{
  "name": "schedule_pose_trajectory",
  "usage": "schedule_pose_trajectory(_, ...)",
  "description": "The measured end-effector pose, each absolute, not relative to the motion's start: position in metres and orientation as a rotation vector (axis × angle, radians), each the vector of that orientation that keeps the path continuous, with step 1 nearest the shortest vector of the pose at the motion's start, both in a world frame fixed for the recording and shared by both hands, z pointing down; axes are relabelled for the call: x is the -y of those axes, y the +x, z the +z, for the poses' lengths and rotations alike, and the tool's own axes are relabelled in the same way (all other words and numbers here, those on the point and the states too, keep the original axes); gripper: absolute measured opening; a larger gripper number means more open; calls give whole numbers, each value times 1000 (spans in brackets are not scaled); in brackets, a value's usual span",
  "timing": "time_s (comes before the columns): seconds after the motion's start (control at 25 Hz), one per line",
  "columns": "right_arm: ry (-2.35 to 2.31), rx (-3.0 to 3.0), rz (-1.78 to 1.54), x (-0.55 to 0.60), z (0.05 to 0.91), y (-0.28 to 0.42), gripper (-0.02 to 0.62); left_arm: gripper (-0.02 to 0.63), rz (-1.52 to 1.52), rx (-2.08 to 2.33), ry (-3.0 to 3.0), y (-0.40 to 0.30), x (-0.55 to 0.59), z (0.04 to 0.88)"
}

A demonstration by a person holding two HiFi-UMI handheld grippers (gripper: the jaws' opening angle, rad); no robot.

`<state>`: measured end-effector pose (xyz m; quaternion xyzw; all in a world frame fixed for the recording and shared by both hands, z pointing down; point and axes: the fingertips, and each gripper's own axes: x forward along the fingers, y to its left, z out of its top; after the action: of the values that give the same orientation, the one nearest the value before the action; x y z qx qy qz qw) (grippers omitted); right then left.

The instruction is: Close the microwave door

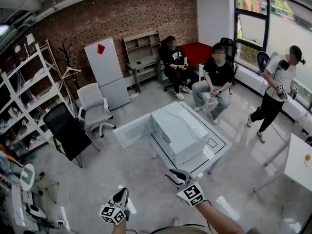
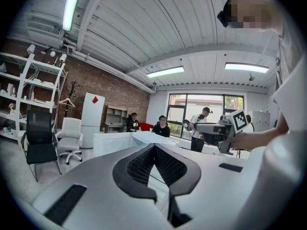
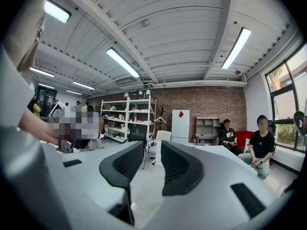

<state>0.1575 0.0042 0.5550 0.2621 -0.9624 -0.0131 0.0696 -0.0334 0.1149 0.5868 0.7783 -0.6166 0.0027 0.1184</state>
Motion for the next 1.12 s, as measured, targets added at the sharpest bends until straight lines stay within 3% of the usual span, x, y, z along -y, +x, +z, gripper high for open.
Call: schedule_pose_trajectory(1.12,643,2987,34,-8,549,126,126,5,37,1832,2247,-53,-114,587)
